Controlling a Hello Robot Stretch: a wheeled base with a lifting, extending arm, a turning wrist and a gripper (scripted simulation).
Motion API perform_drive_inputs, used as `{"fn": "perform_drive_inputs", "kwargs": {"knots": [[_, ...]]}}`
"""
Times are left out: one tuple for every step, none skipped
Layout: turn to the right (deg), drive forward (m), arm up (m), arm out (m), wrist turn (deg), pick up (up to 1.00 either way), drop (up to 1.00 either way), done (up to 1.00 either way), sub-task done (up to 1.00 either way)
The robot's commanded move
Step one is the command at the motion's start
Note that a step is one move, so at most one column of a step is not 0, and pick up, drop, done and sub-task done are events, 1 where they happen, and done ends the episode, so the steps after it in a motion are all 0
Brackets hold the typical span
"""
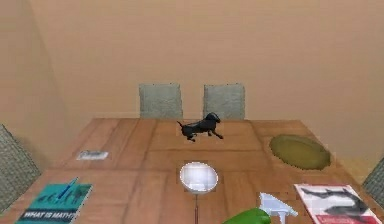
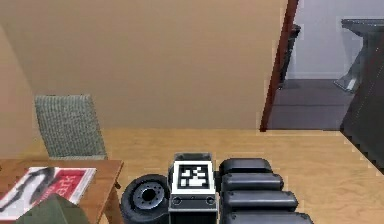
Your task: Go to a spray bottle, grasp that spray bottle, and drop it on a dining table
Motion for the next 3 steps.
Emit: {"fn": "perform_drive_inputs", "kwargs": {"knots": [[3.0,0.00,0.00,0.00,0.0,0.00,0.00,0.00,0.00],[9.0,0.00,0.00,0.00,0.0,0.00,0.00,0.00,0.00],[-45.0,0.00,0.00,0.00,0.0,0.00,0.00,0.00,0.00]]}}
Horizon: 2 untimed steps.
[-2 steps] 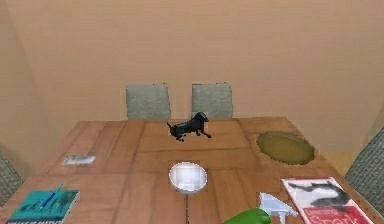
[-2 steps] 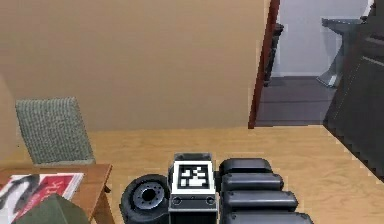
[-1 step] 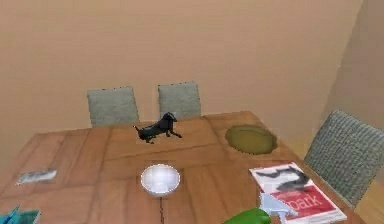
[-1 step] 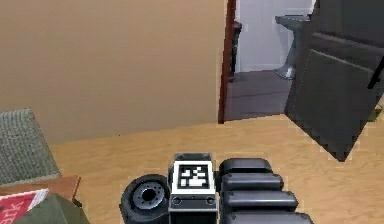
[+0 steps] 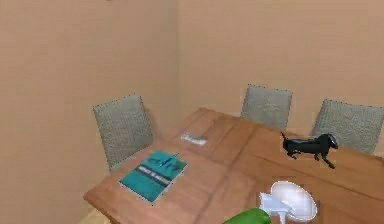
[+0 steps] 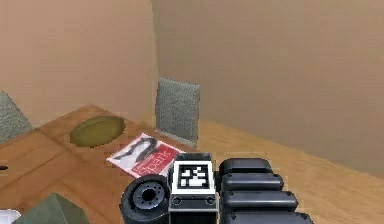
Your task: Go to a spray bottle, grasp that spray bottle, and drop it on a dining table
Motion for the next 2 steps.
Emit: {"fn": "perform_drive_inputs", "kwargs": {"knots": [[-45.0,0.00,0.00,0.00,0.0,0.00,0.00,0.00,0.00],[-3.0,0.00,0.00,0.00,0.0,0.00,0.00,0.00,0.00]]}}
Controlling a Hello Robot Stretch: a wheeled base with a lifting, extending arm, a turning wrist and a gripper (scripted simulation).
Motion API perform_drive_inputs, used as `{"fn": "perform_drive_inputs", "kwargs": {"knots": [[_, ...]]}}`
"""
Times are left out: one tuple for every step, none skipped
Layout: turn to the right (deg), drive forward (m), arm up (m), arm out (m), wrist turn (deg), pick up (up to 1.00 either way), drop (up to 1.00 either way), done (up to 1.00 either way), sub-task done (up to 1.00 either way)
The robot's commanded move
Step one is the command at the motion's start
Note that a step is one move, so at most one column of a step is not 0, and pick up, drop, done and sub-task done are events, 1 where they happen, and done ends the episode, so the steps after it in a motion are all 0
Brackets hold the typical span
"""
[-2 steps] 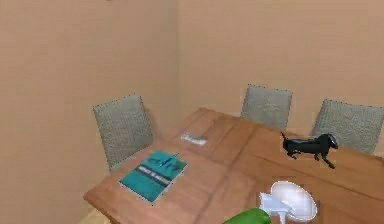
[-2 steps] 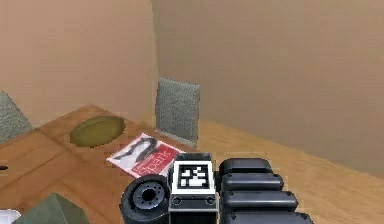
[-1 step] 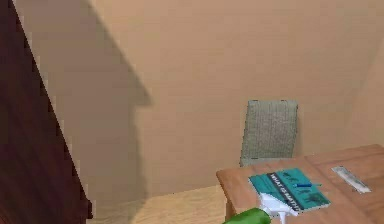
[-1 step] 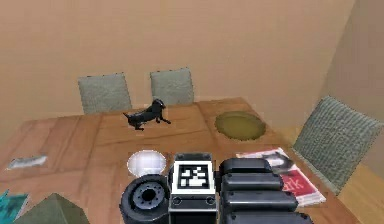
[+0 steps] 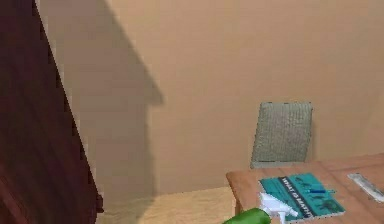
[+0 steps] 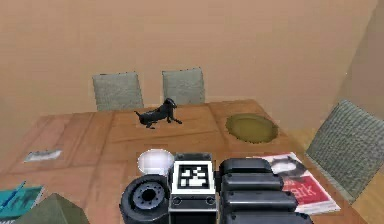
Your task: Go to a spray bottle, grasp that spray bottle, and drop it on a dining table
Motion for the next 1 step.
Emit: {"fn": "perform_drive_inputs", "kwargs": {"knots": [[0.0,0.20,0.00,0.00,0.0,0.00,0.00,0.00,0.00]]}}
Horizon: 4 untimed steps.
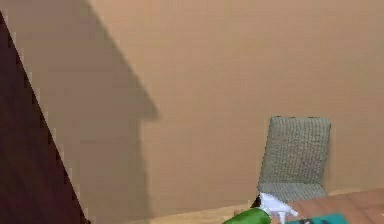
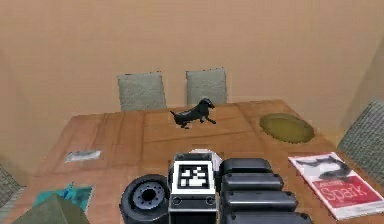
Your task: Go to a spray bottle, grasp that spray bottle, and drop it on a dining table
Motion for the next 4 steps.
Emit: {"fn": "perform_drive_inputs", "kwargs": {"knots": [[45.0,0.00,0.00,0.00,0.0,0.00,0.00,0.00,0.00],[45.0,0.00,0.00,0.00,0.0,0.00,0.00,0.00,0.00],[45.0,0.00,0.00,0.00,0.0,0.00,0.00,0.00,0.00],[42.0,0.00,0.00,0.00,0.0,0.00,0.00,0.00,0.00]]}}
